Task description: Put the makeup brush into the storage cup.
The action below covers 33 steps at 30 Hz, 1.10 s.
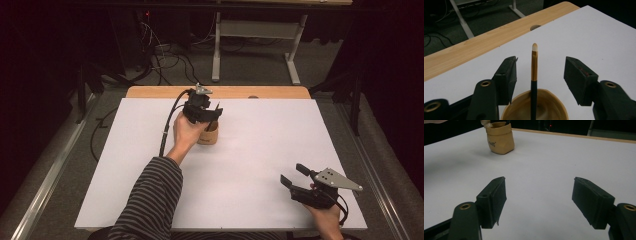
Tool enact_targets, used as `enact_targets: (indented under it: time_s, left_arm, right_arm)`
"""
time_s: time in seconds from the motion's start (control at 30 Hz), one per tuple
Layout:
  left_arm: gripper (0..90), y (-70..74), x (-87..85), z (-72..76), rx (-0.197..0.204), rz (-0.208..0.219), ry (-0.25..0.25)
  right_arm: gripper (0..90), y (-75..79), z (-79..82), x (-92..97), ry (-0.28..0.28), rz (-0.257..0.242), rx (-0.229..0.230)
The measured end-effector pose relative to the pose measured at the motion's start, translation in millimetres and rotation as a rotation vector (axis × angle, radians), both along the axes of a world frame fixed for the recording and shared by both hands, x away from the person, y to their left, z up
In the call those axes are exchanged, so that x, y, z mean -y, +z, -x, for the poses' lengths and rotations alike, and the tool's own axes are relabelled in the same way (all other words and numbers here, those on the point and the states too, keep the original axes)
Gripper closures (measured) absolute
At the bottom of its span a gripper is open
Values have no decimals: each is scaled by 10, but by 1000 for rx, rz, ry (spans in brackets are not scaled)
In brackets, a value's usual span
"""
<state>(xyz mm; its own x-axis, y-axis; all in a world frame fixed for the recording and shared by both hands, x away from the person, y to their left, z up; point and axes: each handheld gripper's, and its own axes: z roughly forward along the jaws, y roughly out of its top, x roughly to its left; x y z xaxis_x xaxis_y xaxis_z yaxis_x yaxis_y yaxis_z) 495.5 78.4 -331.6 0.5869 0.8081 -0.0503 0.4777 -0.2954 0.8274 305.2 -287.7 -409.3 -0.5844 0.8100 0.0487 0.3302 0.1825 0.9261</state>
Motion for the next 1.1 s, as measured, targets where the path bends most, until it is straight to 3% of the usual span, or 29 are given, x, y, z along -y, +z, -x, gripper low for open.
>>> enact_targets:
  time_s: [0.3,0.6,0.7,1.1]
  left_arm:
    - [419,56,-35,58,-6,-11,-10]
    - [409,154,-88,145,19,2,-29]
    - [408,176,-104,167,23,-17,-30]
    - [407,244,-266,236,39,18,-13]
  right_arm:
    - [294,-1,1,3,-4,-1,-4]
    - [294,-2,2,0,-1,-1,0]
    - [295,-5,-1,-4,-2,7,-2]
    - [294,-11,-11,-3,-5,7,-6]
